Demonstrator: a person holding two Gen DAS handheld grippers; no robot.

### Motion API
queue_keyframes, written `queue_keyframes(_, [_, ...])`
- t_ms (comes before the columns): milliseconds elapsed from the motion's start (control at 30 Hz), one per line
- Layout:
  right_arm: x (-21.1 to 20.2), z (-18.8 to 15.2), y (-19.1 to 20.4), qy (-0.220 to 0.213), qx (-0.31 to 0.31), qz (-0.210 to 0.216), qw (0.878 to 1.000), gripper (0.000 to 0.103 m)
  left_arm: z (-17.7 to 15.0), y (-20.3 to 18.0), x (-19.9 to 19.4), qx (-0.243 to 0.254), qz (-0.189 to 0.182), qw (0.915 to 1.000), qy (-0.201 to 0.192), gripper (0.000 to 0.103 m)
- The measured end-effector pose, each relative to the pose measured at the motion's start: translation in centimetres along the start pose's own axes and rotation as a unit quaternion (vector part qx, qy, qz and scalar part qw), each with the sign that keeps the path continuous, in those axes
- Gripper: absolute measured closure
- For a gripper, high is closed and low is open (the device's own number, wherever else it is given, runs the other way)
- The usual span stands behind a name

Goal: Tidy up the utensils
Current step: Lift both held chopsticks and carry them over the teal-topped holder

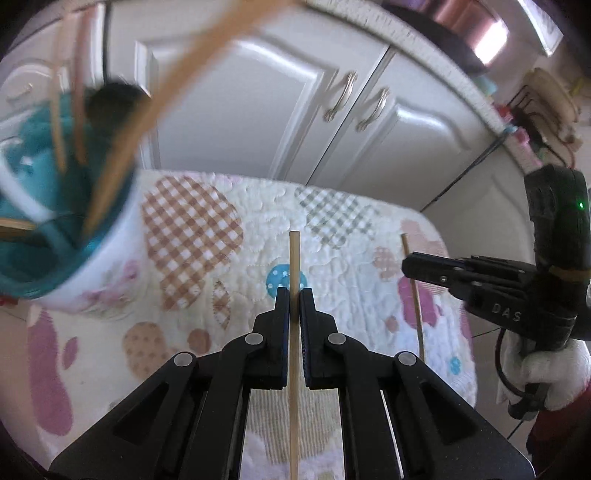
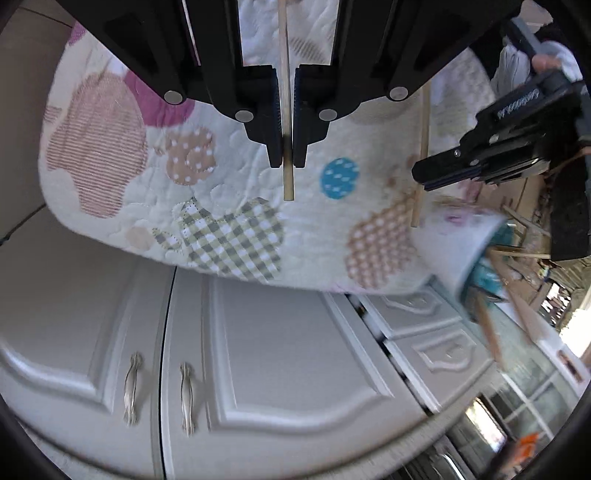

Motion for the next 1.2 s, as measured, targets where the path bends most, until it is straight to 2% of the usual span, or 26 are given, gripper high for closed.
queue_keyframes(133, [-4.0,-1.1,1.7,-0.03,-0.007,0.029,0.999,0.098,0.1,-0.5,-3.7,0.011,-0.003,0.9995,-0.031,0.099])
queue_keyframes(267, [-6.9,-2.2,3.8,-0.054,-0.031,0.039,0.997,0.098,-0.1,-0.8,-6.8,0.023,0.001,0.9984,-0.052,0.099])
queue_keyframes(567, [-10.3,-3.0,8.3,-0.083,-0.076,0.062,0.992,0.098,-0.5,0.1,-13.7,0.028,0.006,0.9957,-0.088,0.099])
queue_keyframes(733, [-12.7,-2.0,11.4,-0.101,-0.094,0.098,0.986,0.098,1.2,2.1,-18.9,0.023,0.022,0.9919,-0.123,0.099])
queue_keyframes(867, [-14.7,-0.5,14.7,-0.122,-0.111,0.129,0.978,0.098,3.9,4.1,-23.0,0.021,0.059,0.9841,-0.166,0.099])
queue_keyframes(967, [-15.8,0.9,17.6,-0.137,-0.126,0.147,0.971,0.098,5.9,5.7,-24.6,0.016,0.09,0.9773,-0.191,0.099])
queue_keyframes(1033, [-16.2,2.0,19.4,-0.144,-0.134,0.155,0.968,0.098,7.0,6.9,-25.0,0.009,0.106,0.9736,-0.202,0.099])
queue_keyframes(1200, [-15.7,4.7,22.9,-0.157,-0.142,0.165,0.963,0.098,8.9,9.2,-23.9,0.012,0.175,0.9595,-0.221,0.099])
Point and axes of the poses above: each gripper's, at about its wrist camera, not at the fingertips, and x roughly the way its jaws point, y to its left, z to its top, the point moved 2 cm from there along x, roughly the way its jaws point, and after that the axes turned 15 degrees about x, right-handed, at the moved point
